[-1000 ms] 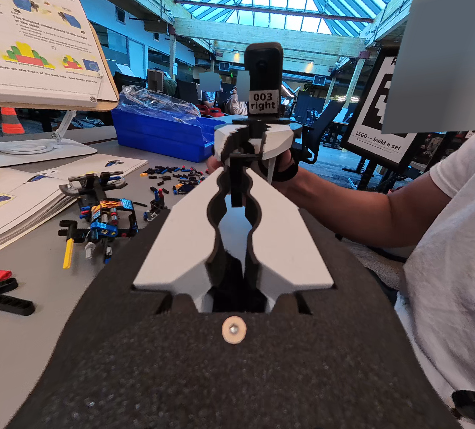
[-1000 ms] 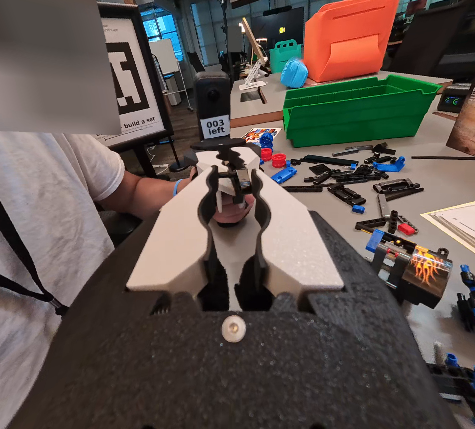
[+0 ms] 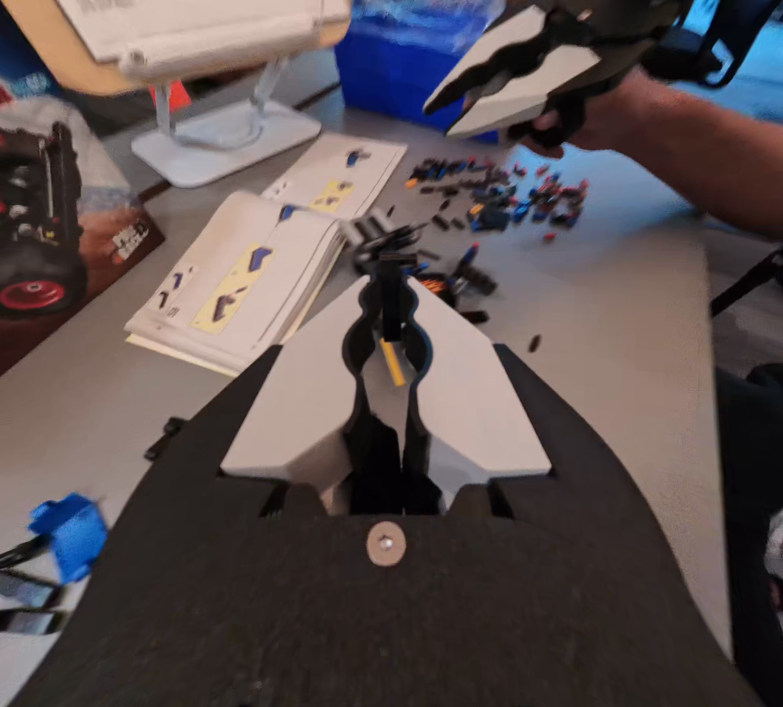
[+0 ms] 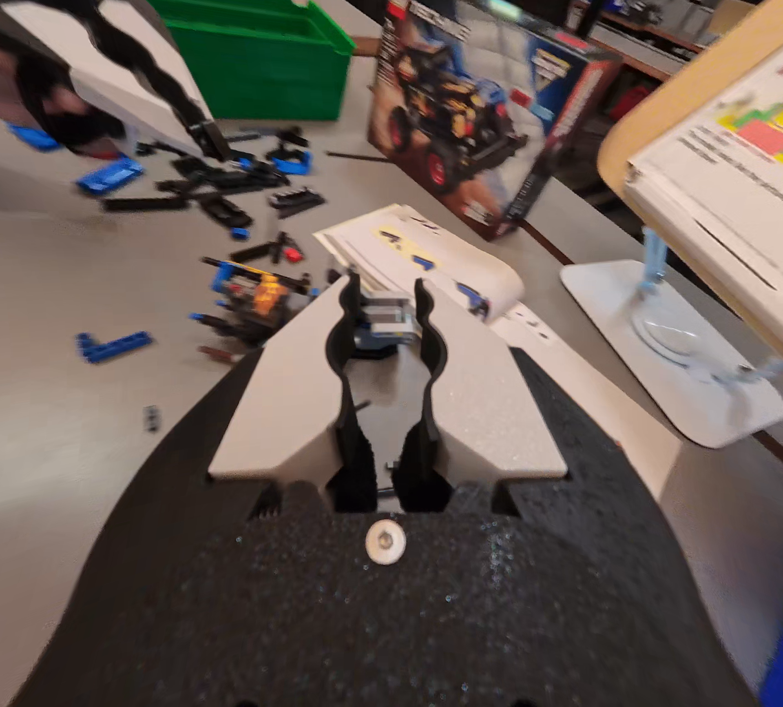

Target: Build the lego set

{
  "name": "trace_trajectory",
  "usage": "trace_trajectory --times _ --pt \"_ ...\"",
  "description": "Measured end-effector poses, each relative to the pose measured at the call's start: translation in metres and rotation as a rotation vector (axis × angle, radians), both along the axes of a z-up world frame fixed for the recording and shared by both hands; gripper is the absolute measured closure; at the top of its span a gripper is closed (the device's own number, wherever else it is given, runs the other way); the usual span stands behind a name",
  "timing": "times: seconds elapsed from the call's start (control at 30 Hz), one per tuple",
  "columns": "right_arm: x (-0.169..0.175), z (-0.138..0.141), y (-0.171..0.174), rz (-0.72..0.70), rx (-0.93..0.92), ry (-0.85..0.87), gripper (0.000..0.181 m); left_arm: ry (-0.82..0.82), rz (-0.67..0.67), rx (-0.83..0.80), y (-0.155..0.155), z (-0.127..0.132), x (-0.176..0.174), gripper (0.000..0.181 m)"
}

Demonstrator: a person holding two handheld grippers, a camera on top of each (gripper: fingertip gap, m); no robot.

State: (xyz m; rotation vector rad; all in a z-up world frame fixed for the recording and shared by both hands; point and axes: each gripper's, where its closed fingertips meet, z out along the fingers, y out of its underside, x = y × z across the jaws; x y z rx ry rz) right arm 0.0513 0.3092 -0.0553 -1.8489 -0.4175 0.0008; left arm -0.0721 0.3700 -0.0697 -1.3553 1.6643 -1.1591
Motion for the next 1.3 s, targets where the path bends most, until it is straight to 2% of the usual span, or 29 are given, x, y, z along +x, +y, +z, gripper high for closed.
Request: trace_trajectory --times 0.03,0.1,0.17,0.3,0.37,0.43,0.5,0.57,0.7,0.8,0.87,1.0,1.13,1.3 --pt "0.01 -0.007 0.007 -0.028 0.0 -0.009 0.156 0.072 -0.001 0.002 0.013 -0.01 0.007 0.175" --pt "0.021 -0.021 0.013 -0.064 0.008 -0.025 0.156 0.115 0.013 -0.01 0.032 -0.023 0.019 0.175" --pt "0.021 -0.031 0.012 -0.072 0.02 -0.001 0.156 0.129 -0.011 -0.079 0.033 -0.038 0.021 0.175" --pt "-0.018 -0.036 -0.001 0.055 0.015 0.115 0.163 0.096 -0.1 -0.122 0.009 -0.049 0.019 0.175" --pt "-0.045 -0.031 -0.006 0.164 0.011 0.194 0.162 0.024 -0.147 -0.033 -0.002 -0.037 0.017 0.175" --pt "-0.075 -0.027 -0.014 0.292 -0.024 0.286 0.159 -0.044 -0.242 -0.018 -0.025 -0.022 0.01 0.176" --pt "-0.097 -0.024 -0.021 0.39 -0.05 0.333 0.157 -0.068 -0.331 0.029 -0.047 -0.018 0.001 0.176" --pt "-0.11 -0.025 -0.024 0.428 -0.059 0.32 0.155 -0.077 -0.374 0.1 -0.063 -0.019 -0.003 0.175" --pt "-0.128 -0.039 -0.025 0.451 -0.071 0.171 0.156 -0.065 -0.426 0.169 -0.088 -0.024 -0.007 0.175" --pt "-0.132 -0.051 -0.025 0.443 -0.082 0.056 0.174 -0.057 -0.422 0.229 -0.094 -0.029 -0.008 0.175" --pt "-0.131 -0.051 -0.025 0.446 -0.061 0.042 0.174 -0.082 -0.4 0.233 -0.094 -0.025 -0.007 0.176" --pt "-0.124 -0.021 -0.022 0.445 0.01 0.305 0.175 -0.182 -0.336 0.087 -0.079 0.002 -0.004 0.171" --pt "-0.119 0.016 -0.027 0.508 0.124 0.592 0.175 -0.287 -0.351 -0.161 -0.077 0.026 -0.006 0.167" --pt "-0.126 0.031 -0.024 0.514 0.186 0.757 0.175 -0.434 -0.37 -0.358 -0.09 0.057 -0.005 0.157"
